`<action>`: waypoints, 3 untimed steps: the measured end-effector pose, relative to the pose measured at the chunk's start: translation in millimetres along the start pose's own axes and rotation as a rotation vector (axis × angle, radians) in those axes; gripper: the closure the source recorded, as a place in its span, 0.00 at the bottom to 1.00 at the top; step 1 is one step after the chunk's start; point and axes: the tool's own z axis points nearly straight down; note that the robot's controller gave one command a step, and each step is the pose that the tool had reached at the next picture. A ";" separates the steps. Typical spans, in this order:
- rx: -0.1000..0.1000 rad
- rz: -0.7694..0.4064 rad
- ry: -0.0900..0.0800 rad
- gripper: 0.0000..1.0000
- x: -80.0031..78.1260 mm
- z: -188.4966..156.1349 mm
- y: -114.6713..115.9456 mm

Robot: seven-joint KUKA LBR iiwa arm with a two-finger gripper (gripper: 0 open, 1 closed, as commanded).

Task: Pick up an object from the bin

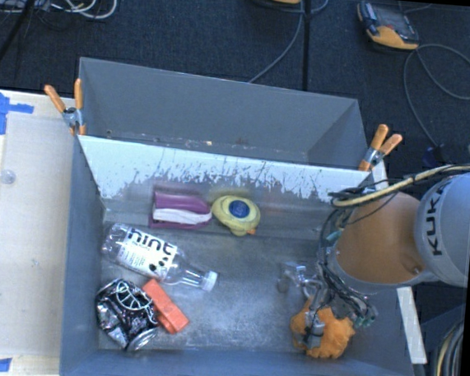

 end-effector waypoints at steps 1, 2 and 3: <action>-0.001 -0.126 -0.004 0.00 2.0 -8.1 -0.9; -0.015 -0.092 0.005 1.00 13.7 -14.3 -49.1; -0.015 -0.091 0.005 1.00 13.7 -14.3 -49.2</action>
Offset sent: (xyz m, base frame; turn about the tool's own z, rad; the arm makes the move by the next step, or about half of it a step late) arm -0.0018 -0.0579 0.0155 -0.0939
